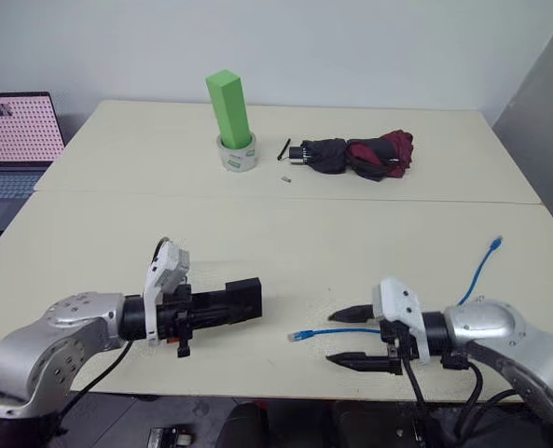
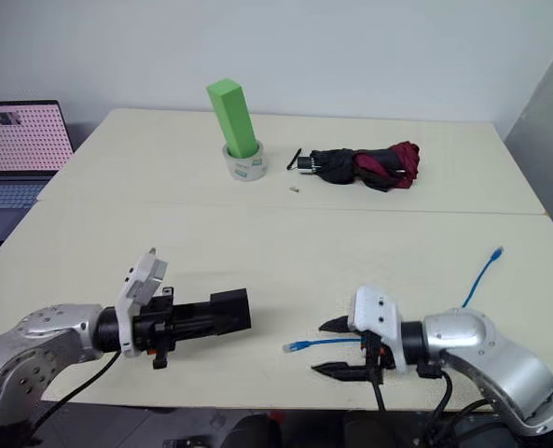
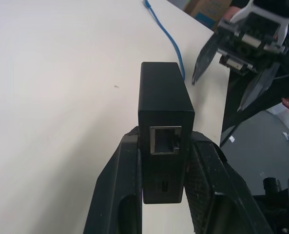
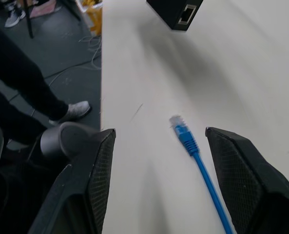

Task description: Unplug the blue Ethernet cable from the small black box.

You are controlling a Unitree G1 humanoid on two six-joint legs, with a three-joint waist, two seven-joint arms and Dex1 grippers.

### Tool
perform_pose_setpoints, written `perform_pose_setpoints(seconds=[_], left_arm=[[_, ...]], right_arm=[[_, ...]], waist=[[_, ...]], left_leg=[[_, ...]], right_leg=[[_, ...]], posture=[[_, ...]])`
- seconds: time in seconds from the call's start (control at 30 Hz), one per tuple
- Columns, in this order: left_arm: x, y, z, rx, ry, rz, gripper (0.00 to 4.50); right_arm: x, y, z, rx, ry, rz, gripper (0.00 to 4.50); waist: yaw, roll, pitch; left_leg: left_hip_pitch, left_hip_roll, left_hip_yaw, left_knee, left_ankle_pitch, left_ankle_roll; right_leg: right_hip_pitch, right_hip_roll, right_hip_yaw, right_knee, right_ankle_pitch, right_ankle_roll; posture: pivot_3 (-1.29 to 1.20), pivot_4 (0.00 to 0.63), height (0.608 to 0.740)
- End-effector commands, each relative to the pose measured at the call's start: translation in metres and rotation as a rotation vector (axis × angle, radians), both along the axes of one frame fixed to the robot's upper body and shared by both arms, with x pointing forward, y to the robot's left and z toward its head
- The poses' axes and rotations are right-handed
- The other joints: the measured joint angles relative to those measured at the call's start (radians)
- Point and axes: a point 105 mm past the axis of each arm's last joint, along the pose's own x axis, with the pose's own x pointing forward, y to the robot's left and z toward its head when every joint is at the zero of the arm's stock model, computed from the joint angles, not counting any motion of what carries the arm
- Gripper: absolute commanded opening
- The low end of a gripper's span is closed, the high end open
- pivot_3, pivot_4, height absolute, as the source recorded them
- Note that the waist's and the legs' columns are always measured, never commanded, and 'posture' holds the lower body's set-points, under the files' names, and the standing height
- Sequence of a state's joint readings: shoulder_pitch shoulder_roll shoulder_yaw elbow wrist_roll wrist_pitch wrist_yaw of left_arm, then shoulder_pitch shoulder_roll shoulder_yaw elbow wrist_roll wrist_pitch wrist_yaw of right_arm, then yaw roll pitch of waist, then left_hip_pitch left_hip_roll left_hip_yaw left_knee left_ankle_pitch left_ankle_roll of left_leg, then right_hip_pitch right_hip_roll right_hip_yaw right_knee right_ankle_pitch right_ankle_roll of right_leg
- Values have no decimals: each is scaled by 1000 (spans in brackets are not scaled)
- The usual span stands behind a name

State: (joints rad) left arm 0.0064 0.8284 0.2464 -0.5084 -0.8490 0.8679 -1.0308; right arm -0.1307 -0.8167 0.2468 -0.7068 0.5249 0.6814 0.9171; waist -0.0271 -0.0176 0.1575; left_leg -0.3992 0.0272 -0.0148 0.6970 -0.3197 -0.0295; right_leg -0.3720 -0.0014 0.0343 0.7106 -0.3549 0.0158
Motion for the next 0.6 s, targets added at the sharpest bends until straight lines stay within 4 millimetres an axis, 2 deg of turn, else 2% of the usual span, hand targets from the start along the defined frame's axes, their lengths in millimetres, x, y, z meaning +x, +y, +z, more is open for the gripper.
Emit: perform_pose_setpoints(seconds=[0.03, 0.23, 0.33, 0.6], left_arm=[[-11, -3, 8, 20, -27, -15, 795], [-17, -10, 3, 40, -26, -38, 795], [-17, -11, 1, 57, -39, -48, 795], [-10, -13, -1, 59, -71, -39, 795]], right_arm=[[2, 7, -9, -41, -49, 56, 3114], [29, 7, -38, -136, -88, 26, 3114], [38, 4, -45, -169, -98, 1, 2675], [47, 0, -50, -232, -165, -10, 706]], waist=[[-1, 0, 0], [-2, 0, 0], [-1, 0, 0], [-1, 1, 0]], left_leg=[[0, 0, 0, 0, 0, 0], [1, 0, 0, 0, 0, 0], [0, 0, 0, 0, 1, -1], [1, 0, 0, 0, 0, -1]], right_leg=[[0, 0, 0, 0, 0, 0], [0, 0, 0, 0, 0, 0], [0, 0, 0, 0, 0, 0], [0, 0, 0, 0, 0, 0]], posture=[[0, 150, 740], [0, 150, 740], [0, 150, 740], [0, 150, 740]])
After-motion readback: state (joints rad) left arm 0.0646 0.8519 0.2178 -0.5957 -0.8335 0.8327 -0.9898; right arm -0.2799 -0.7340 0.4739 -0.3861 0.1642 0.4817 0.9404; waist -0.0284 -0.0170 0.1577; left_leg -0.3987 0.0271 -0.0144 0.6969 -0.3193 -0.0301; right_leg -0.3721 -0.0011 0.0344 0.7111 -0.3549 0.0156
